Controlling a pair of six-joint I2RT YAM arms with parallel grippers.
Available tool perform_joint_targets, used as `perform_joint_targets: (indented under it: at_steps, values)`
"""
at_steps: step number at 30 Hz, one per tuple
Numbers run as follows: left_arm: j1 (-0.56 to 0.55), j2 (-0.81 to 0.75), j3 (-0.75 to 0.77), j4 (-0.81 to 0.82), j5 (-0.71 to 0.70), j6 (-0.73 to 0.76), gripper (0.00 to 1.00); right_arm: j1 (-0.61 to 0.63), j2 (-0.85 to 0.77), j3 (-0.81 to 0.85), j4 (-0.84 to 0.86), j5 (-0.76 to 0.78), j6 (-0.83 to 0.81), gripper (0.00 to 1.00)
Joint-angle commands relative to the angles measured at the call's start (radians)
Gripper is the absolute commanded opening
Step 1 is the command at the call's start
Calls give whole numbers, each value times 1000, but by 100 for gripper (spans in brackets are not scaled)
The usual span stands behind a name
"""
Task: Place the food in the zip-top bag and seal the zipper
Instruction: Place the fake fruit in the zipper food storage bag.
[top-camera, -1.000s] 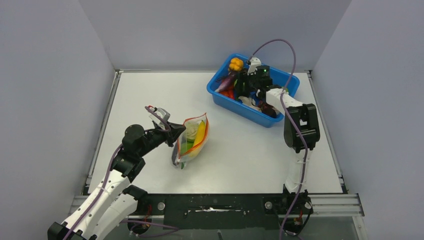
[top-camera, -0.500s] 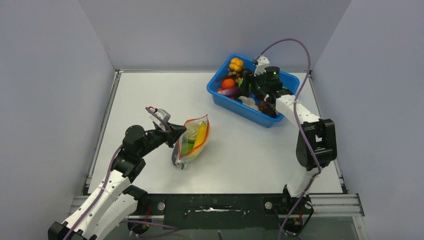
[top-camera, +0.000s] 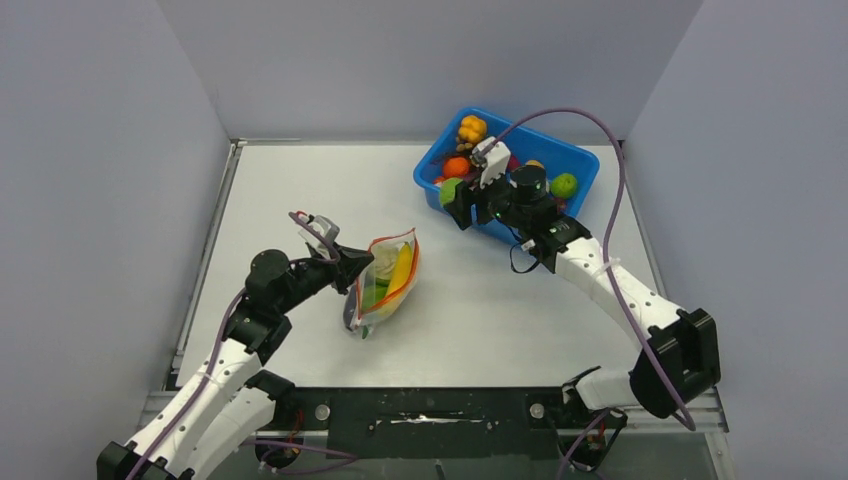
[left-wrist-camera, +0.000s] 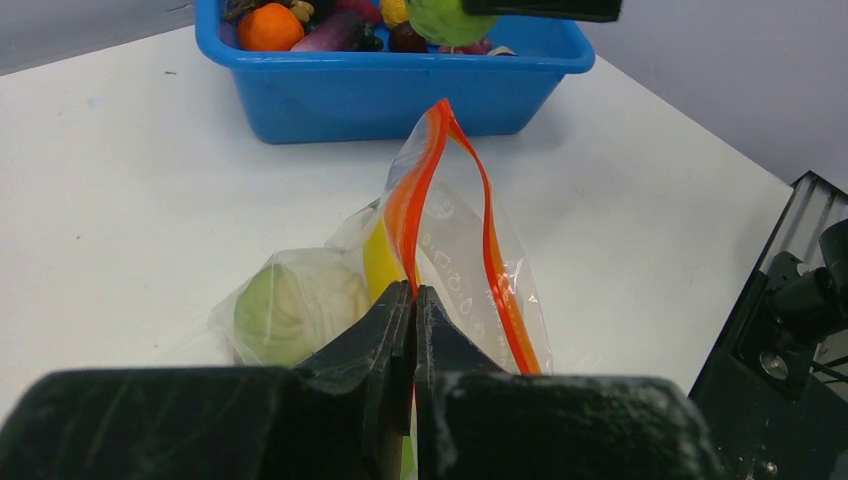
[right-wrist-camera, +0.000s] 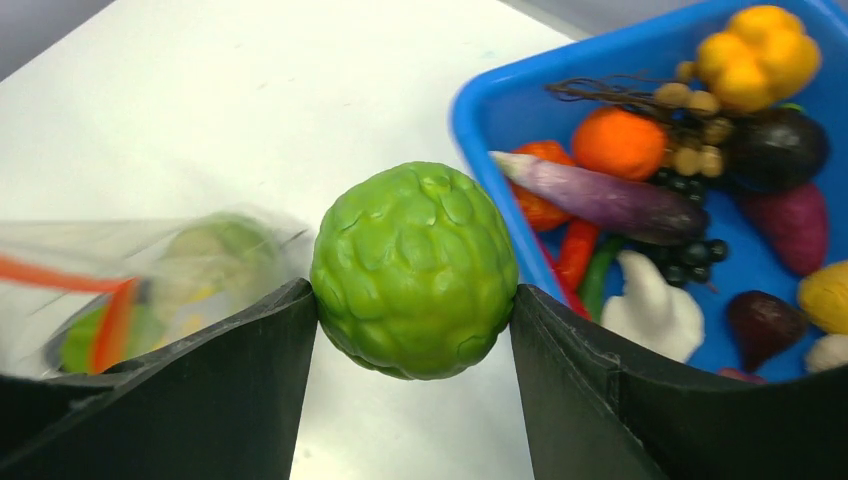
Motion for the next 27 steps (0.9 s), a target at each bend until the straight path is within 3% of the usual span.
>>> perform_joint_targets:
  at_steps: [1,9,16,27]
  values:
    - [2,4,31,80,8,-25,0,79,-108,-46,62,-35,9,60]
    - [2,21,59,77,-1,-50,0,264,-144,-96,138,-74,48,61]
    - [2,24,62,80,-3,-74,0,401,-119,-125,163,-13,43,62]
    - [0,17,53,94,2,-94,0,473,-46,-128,152,99,14,65]
